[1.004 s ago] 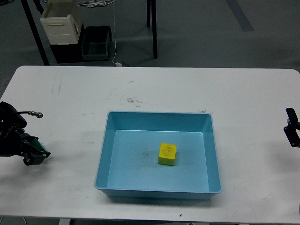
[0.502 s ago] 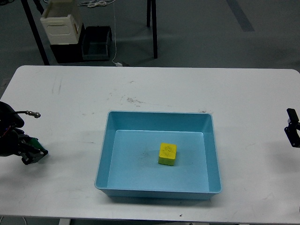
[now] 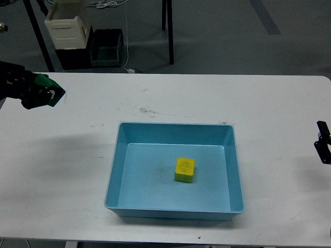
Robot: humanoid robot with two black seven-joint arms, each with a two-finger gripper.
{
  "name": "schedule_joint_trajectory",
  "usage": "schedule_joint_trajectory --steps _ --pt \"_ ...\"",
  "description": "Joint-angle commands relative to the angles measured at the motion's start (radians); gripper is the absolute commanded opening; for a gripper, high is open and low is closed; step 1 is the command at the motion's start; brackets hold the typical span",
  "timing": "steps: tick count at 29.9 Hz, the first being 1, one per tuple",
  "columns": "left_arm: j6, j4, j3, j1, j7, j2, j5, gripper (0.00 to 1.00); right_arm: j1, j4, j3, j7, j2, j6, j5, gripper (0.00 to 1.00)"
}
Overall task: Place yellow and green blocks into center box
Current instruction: 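Lift the green cube and carry it into the tub beside the yellow cube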
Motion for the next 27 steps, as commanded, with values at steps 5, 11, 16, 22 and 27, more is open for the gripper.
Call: schedule_joint_trajectory --steps 5,11,16,22,27 --pt "-0.103 -0.093 0.005 -0.095 0.0 -0.194 0.038 0.17 -0.001 -0.002 0.002 0.001 0.007 0.0 -0.002 1.0" --pt "-0.103 -0.073 0.014 -0.094 0.0 -0.381 0.117 0.18 0.011 -0.002 0.0 0.001 0.011 0.0 -0.002 1.0" --pt "-0.103 0.051 0.076 -0.088 0.0 -0.526 0.165 0.2 0.013 -0.011 -0.002 0.001 0.023 0.002 -0.002 1.0" --pt "-0.103 0.174 0.145 -0.045 0.0 -0.61 0.199 0.21 0.019 -0.017 -0.002 0.0 0.027 0.002 -0.002 1.0" --pt "-0.103 0.29 0.148 -0.003 0.0 -0.685 0.22 0.23 0.025 -0.018 -0.002 0.0 0.027 0.002 -0.002 1.0"
